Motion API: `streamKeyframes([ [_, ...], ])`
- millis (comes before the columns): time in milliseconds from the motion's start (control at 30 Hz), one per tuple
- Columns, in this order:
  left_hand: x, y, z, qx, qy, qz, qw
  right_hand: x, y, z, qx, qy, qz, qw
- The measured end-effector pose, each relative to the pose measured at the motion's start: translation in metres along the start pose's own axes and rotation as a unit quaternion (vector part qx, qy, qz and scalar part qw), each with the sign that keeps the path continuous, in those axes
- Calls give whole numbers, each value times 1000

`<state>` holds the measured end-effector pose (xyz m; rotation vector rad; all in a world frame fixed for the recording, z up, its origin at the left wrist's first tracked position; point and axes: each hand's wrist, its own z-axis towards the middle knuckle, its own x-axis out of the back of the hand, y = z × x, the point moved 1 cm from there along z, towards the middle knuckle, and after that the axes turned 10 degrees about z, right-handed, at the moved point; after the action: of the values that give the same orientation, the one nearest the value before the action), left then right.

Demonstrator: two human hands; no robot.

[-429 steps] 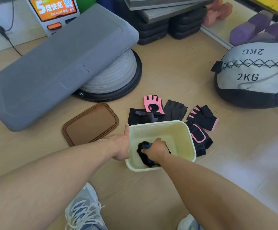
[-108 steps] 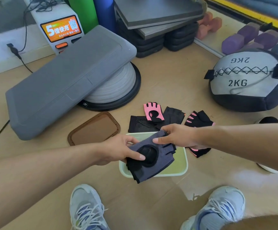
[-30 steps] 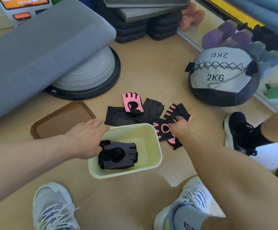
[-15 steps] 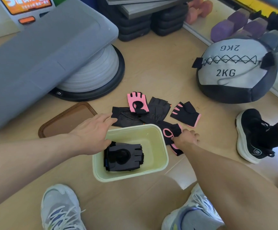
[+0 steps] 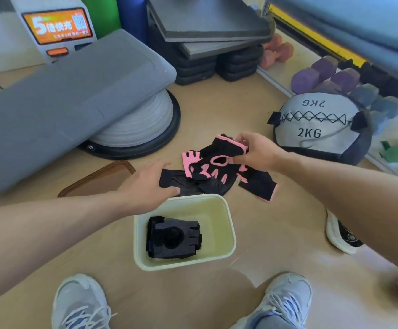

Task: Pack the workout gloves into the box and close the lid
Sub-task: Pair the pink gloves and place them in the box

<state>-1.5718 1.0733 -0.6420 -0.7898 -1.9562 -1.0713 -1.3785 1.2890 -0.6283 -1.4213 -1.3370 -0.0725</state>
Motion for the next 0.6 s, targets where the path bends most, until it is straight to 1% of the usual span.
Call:
streamKeyframes([
  [67,5,6,-1,-4,1,-84,996,0,-30,-16,12,-75,3,997],
  [167,14,21,-9,-16,-57,-245,968,-9,-63,-52,1,-193,57,980],
  [233,12,27,-14,-14,-67,-313,947,-15,-67,-68,-21,-239,103,965],
  [267,10,28,-16,-15,-68,-330,941,-18,-65,-71,-32,-249,129,959],
  [367,4,23,-17,2,-55,-367,928,-23,-51,-67,-76,-265,250,928],
  [433,2,15,-15,24,-47,-383,922,-28,-38,-60,-109,-251,309,911],
  [467,1,11,-14,32,-52,-388,919,-31,-33,-58,-119,-240,314,911],
  [533,0,2,-13,42,-77,-388,918,-36,-25,-55,-128,-211,295,923],
  [600,-3,-5,-12,50,-107,-361,925,-37,-20,-51,-136,-163,288,934],
])
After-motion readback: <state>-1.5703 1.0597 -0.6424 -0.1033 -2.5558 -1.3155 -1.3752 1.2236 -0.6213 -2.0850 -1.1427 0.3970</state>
